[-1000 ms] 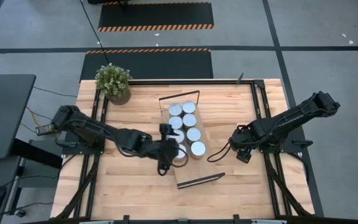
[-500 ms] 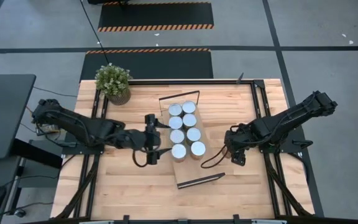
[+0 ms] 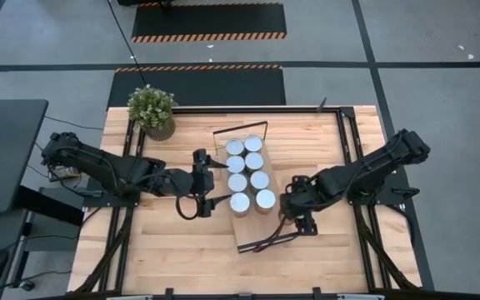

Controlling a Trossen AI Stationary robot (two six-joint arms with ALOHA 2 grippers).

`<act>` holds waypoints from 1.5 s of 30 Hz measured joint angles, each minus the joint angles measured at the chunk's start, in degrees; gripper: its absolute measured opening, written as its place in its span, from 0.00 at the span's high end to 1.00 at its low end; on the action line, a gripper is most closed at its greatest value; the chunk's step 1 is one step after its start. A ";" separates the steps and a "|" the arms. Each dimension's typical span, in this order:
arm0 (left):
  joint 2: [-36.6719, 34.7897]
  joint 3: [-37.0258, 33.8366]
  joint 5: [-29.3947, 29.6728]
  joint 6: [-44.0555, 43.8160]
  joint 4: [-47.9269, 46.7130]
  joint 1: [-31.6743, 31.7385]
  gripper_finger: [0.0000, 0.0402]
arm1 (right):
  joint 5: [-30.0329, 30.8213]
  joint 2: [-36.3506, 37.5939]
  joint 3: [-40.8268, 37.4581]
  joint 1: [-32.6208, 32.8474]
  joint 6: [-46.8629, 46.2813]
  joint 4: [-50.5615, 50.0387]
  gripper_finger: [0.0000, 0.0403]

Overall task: Pick and place cans onto a shelf
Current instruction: Put the canned corn on the shelf

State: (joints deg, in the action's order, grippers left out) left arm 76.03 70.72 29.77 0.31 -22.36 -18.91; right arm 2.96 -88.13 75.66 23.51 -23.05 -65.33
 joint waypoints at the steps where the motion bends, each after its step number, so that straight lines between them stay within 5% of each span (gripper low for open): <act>1: 0.00 0.00 -0.01 -0.34 -0.07 0.00 0.02 | -0.05 -0.93 0.78 -0.02 0.91 -0.08 0.20; 10: 0.00 0.00 -0.01 -2.08 -0.17 -0.01 0.02 | -3.39 -6.34 6.66 -0.16 7.37 -0.09 0.20; 33: 0.04 0.00 -0.01 -2.70 -0.21 -0.01 0.01 | -5.18 -6.55 5.05 -0.48 12.27 7.51 0.20; 45: 0.04 0.02 -0.01 -2.74 -0.67 -0.01 0.01 | -5.44 -6.55 5.03 -0.33 29.00 7.46 0.20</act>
State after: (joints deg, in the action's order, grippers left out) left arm 76.07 70.74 29.76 -2.44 -23.03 -18.92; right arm -2.48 -94.67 80.68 23.18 5.95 -57.87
